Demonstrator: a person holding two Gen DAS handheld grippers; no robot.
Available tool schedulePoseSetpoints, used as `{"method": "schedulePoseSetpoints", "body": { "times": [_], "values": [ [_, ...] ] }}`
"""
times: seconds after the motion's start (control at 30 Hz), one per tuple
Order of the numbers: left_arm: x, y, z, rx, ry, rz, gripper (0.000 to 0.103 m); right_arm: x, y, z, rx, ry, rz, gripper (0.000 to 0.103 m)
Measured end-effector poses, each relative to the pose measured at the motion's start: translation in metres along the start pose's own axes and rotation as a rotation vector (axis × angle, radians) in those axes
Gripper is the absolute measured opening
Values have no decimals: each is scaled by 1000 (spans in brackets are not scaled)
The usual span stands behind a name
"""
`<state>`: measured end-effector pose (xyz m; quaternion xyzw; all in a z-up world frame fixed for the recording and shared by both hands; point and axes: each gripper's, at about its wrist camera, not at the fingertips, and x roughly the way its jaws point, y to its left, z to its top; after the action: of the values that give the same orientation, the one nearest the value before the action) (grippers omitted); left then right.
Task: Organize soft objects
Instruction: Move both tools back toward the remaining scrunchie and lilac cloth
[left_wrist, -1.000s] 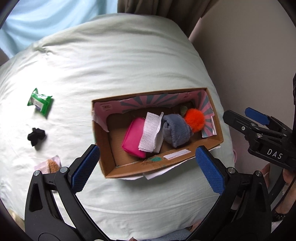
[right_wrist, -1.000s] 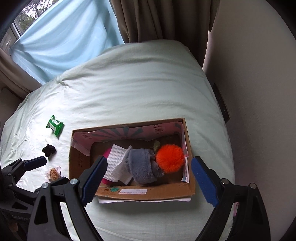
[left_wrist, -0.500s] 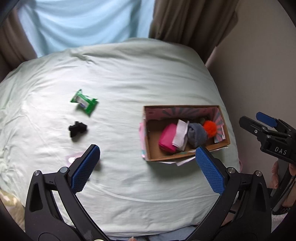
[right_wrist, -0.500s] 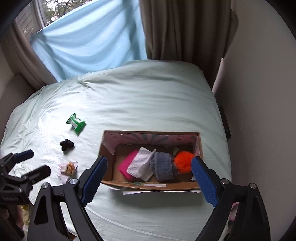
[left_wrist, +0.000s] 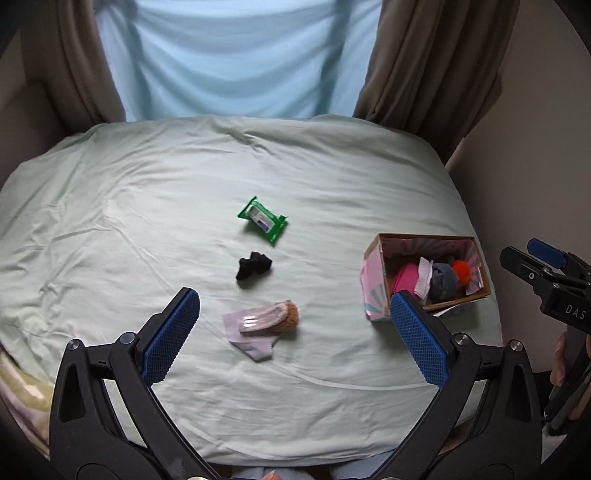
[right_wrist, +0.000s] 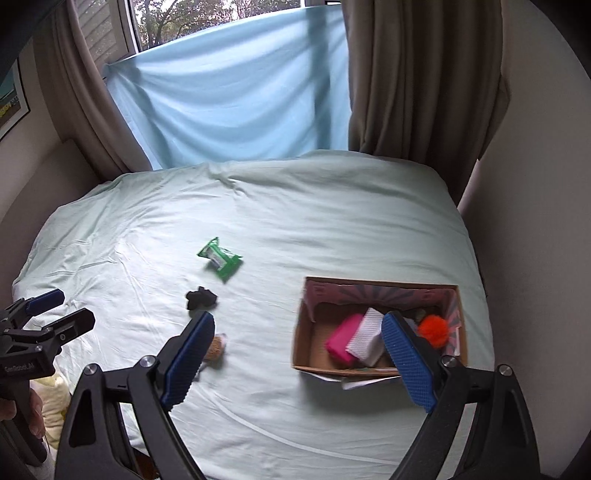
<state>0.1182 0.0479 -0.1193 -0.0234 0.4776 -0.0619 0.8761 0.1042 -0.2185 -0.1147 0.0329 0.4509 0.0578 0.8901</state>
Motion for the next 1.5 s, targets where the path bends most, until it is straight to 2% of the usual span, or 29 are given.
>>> {"method": "schedulePoseSetpoints", "body": {
  "times": [0.13,0.33,0.53,0.63,0.93,1.1,1.23,1.4,1.47,1.5],
  "values": [
    [-10,43,1,2,-12,-4,103,3,43,-2,-12,8,-10,90],
    [-6,93,7,35,-9,-3,103,11,95,-8,14,-5,-27,90],
    [14,127,14,76,18,-28,103,36,129,-19,101,21,-34,90],
    [32,135,18,119,33,-34,103,56,139,-26,140,52,-74,90],
    [122,135,28,192,103,-65,103,137,144,-60,280,150,-121,90],
    [182,127,30,199,162,-82,102,186,141,-80,409,211,-120,90],
    [232,115,32,208,211,-108,102,220,140,-91,515,261,-155,90],
    [290,97,31,275,274,-117,102,259,134,-102,669,316,-186,90],
    [310,93,31,302,293,-129,100,274,131,-104,720,331,-194,90],
    [319,90,30,317,301,-131,95,281,130,-105,742,340,-200,90]
  ]
}}
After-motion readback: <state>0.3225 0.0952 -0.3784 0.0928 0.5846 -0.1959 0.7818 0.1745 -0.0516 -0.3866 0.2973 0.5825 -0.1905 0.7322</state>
